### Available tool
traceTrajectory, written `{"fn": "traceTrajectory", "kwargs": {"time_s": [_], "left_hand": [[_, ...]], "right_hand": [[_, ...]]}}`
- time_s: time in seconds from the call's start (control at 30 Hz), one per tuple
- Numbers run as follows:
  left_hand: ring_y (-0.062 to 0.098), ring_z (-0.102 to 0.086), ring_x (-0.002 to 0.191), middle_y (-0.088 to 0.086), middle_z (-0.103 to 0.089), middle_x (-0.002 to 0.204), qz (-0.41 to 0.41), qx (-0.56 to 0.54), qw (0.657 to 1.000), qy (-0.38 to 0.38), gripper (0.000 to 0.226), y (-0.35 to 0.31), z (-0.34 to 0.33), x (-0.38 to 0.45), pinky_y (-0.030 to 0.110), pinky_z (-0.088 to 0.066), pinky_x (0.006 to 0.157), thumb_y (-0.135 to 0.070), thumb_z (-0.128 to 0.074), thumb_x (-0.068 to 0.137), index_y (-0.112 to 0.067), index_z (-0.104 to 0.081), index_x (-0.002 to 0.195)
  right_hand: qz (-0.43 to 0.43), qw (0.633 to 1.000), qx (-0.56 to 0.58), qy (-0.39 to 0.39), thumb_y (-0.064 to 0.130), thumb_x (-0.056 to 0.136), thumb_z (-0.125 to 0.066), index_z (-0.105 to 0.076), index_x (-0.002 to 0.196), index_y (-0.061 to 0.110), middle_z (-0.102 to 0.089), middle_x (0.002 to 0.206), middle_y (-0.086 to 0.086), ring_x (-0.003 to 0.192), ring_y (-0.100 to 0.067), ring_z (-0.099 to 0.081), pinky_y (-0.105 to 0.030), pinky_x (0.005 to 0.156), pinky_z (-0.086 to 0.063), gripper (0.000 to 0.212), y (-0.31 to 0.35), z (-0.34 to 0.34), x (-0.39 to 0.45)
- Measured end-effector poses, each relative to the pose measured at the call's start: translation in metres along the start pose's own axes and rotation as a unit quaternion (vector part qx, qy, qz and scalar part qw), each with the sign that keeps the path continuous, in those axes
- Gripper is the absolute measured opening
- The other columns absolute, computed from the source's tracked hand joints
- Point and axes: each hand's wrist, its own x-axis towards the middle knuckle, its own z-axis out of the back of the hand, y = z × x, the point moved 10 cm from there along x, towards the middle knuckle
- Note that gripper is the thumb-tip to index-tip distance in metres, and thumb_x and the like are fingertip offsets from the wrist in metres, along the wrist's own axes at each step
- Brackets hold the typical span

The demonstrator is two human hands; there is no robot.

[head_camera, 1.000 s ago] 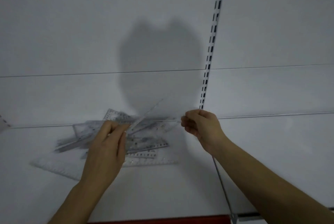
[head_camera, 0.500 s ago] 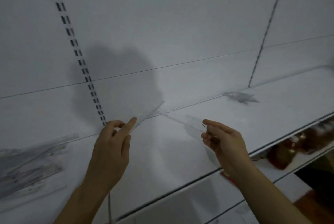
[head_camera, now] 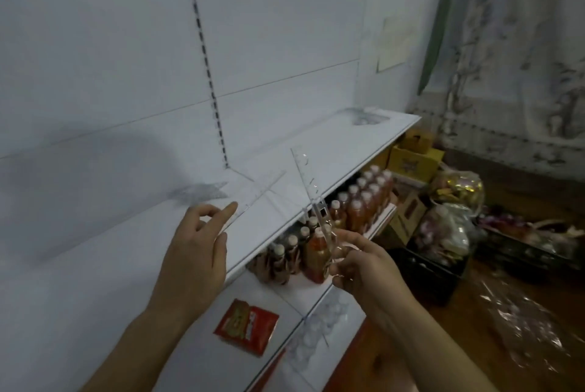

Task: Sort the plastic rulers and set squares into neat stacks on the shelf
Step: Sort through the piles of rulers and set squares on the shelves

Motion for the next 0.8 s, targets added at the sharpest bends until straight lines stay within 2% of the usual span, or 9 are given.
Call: {"fn": "traceTrajectory", "kwargs": {"time_s": [0.13,0.23,0.33,0.43,0.53,0.6,0.67,0.73,0.8], "left_hand": [[0.008,-0.056,0.083,-0.004,-0.047,0.122,-0.027,-0.006,0.999,0.046,0.05,-0.035,-0.063,0.058,0.022,-0.044,0.072,-0.008,-0.057,0.096,-0.028,-0.054,0.141],[0.008,-0.058,0.077,-0.006,-0.045,0.121,-0.048,-0.004,0.995,0.082,0.05,-0.05,-0.109,0.098,0.028,-0.051,0.07,-0.014,-0.057,0.097,-0.031,-0.051,0.143],[0.008,-0.059,0.075,-0.006,-0.046,0.12,-0.061,0.005,0.993,0.103,0.05,-0.059,-0.154,0.142,0.021,-0.048,0.068,-0.015,-0.059,0.096,-0.029,-0.051,0.143],[0.002,-0.058,0.073,-0.008,-0.048,0.118,-0.077,0.004,0.99,0.117,0.052,-0.062,-0.199,0.191,0.013,-0.042,0.067,-0.018,-0.063,0.095,-0.031,-0.05,0.144],[-0.004,-0.059,0.075,-0.01,-0.051,0.113,-0.076,-0.017,0.989,0.127,0.054,-0.054,-0.239,0.244,0.022,-0.051,0.072,-0.021,-0.066,0.094,-0.035,-0.048,0.143],[-0.004,-0.06,0.075,-0.01,-0.055,0.112,-0.059,-0.03,0.99,0.127,0.05,-0.046,-0.263,0.281,0.027,-0.054,0.075,-0.022,-0.067,0.093,-0.035,-0.051,0.139],[-0.001,-0.061,0.075,-0.009,-0.058,0.11,-0.05,-0.042,0.99,0.122,0.042,-0.041,-0.287,0.318,0.03,-0.055,0.075,-0.02,-0.068,0.092,-0.033,-0.055,0.129],[0.001,-0.062,0.074,-0.008,-0.06,0.106,-0.047,-0.044,0.991,0.12,0.031,-0.041,-0.314,0.351,0.031,-0.055,0.073,-0.019,-0.068,0.091,-0.032,-0.056,0.116],[0.003,-0.062,0.074,-0.007,-0.059,0.101,-0.038,-0.043,0.99,0.126,0.023,-0.042,-0.341,0.374,0.034,-0.056,0.072,-0.02,-0.067,0.091,-0.031,-0.054,0.107]], "right_hand": [[0.047,0.99,-0.106,-0.079,-0.008,0.094,-0.045,-0.077,0.1,0.02,-0.06,0.071,-0.003,0.07,-0.023,-0.053,-0.033,0.062,-0.046,0.043,0.048,0.069,0.034],[0.064,0.985,-0.133,-0.089,0.002,0.097,-0.056,-0.075,0.107,0.02,-0.056,0.069,-0.001,0.064,-0.017,-0.049,-0.03,0.06,-0.043,0.027,0.075,0.101,0.06],[0.108,0.974,-0.182,-0.082,0.011,0.092,-0.069,-0.071,0.111,0.026,-0.065,0.081,0.001,0.065,-0.009,-0.056,-0.021,0.061,-0.046,0.024,0.103,0.122,0.088],[0.158,0.964,-0.195,-0.088,0.014,0.094,-0.068,-0.071,0.113,0.026,-0.069,0.085,0.003,0.072,-0.008,-0.065,-0.017,0.064,-0.051,0.023,0.134,0.141,0.128],[0.196,0.952,-0.221,-0.081,0.017,0.099,-0.06,-0.067,0.117,0.029,-0.076,0.099,0.008,0.09,-0.004,-0.072,-0.018,0.072,-0.057,0.023,0.167,0.152,0.174],[0.22,0.928,-0.288,-0.089,0.02,0.1,-0.059,-0.065,0.115,0.03,-0.074,0.099,0.011,0.091,0.0,-0.07,-0.017,0.072,-0.056,0.019,0.191,0.16,0.207],[0.227,0.901,-0.358,-0.09,0.028,0.1,-0.06,-0.065,0.113,0.031,-0.07,0.1,0.011,0.093,-0.001,-0.067,-0.023,0.077,-0.057,0.014,0.21,0.172,0.243],[0.214,0.884,-0.406,-0.084,0.037,0.098,-0.061,-0.062,0.118,0.032,-0.068,0.106,0.009,0.097,-0.004,-0.067,-0.034,0.084,-0.058,0.021,0.224,0.186,0.278],[0.201,0.88,-0.423,-0.084,0.039,0.096,-0.062,-0.059,0.12,0.032,-0.07,0.101,0.008,0.092,-0.001,-0.067,-0.031,0.079,-0.06,0.025,0.234,0.2,0.307]]}}
